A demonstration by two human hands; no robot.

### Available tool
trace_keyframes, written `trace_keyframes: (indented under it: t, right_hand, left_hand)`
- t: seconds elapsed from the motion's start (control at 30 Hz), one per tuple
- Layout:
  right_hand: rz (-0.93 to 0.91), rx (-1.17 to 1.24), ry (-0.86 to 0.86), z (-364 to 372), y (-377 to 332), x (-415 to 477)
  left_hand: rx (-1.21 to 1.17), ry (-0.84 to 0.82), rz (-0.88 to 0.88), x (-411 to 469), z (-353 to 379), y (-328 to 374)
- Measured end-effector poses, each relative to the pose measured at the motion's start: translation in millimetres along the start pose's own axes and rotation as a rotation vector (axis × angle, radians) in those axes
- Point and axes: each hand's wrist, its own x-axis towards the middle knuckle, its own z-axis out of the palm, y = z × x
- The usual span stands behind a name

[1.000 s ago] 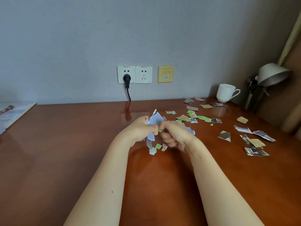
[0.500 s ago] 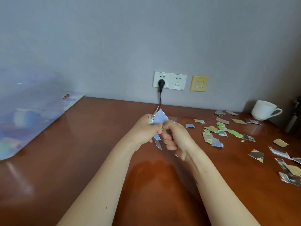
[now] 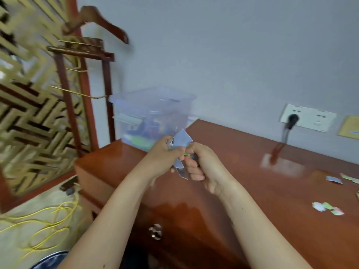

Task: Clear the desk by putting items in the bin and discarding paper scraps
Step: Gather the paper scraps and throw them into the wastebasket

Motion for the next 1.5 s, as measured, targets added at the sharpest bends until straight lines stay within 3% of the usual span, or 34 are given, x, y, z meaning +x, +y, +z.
trace_keyframes:
  t: [0.4,0.67,0.93,1.1,1.4,1.5]
  right_hand:
    - [0.295,-0.025,-0.406,253.6,84.0,58.7]
    - [0.469,-0.161,-0.483,357.1,191.2,95.6]
    - [0.670,-0.259,-0.435,380.7,280.6,121.8]
    - [0.894,-0.256,-0.349,380.2,324.6,121.5]
    - [1.201,-0.151,-0.390,378.2,336.4,115.7]
    - [1.197,-0.119,-0.365,376.1,339.4,114.5]
  left_hand:
    - [-0.008,0.324,-0.156,-102.2,-230.0,-123.4]
    - [-0.083,0.510,-0.421,-144.4,-304.5,-240.9]
    - [-0.104,0.497,-0.644,-143.1,-313.8,-333.9]
    - [-0.145,0.421,-0.825,-149.6,-302.5,-377.5]
    - [-0.215,0.399,-1.072,-156.7,-292.8,-408.3]
    - [-0.212,0.379,-1.143,-157.7,-294.9,-410.1]
